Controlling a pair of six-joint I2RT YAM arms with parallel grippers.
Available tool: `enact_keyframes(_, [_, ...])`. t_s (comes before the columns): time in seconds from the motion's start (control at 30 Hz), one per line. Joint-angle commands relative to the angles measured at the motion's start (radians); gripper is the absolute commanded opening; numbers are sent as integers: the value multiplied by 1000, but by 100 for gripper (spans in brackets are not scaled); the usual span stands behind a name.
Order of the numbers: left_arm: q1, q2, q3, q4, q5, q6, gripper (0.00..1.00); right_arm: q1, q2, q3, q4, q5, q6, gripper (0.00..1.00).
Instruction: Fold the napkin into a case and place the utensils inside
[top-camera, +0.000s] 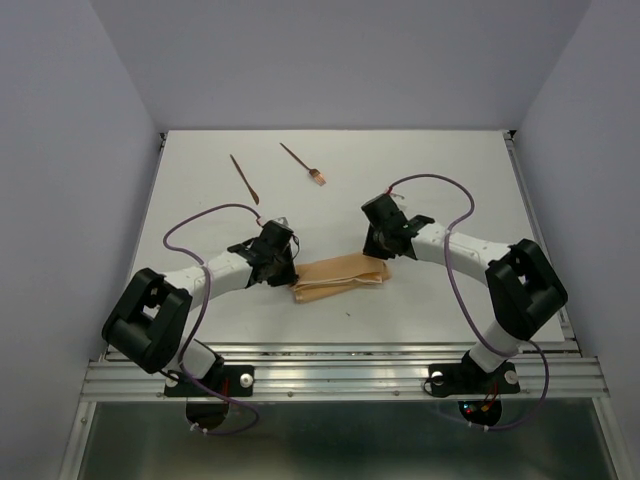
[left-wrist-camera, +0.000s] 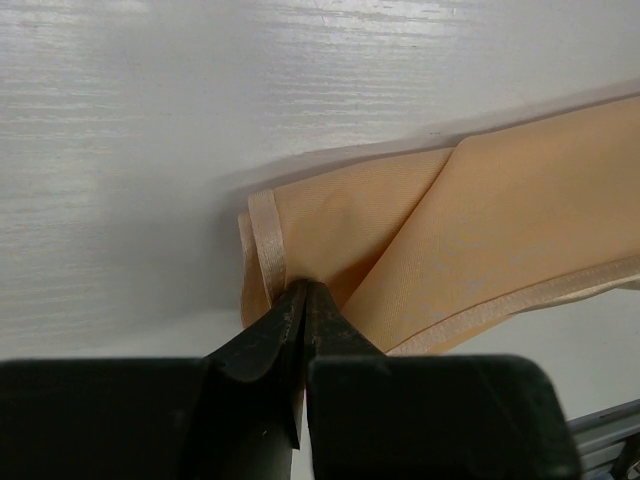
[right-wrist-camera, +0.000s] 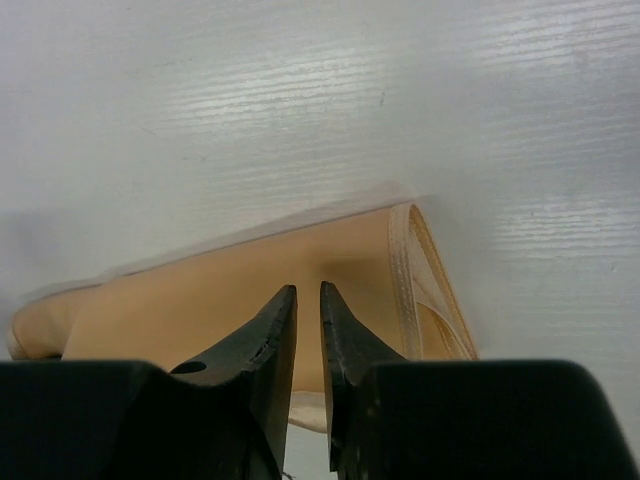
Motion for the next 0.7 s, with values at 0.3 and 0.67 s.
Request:
enact_keyframes(0.3, [-4,-68,18,-49,-20,-1,25,36,-50,-139,28,-94,-12,20])
enact_keyframes(0.67, [-4,-126,42,-84,-56,-32,59,54,-27,-149,45,-65,-13,20])
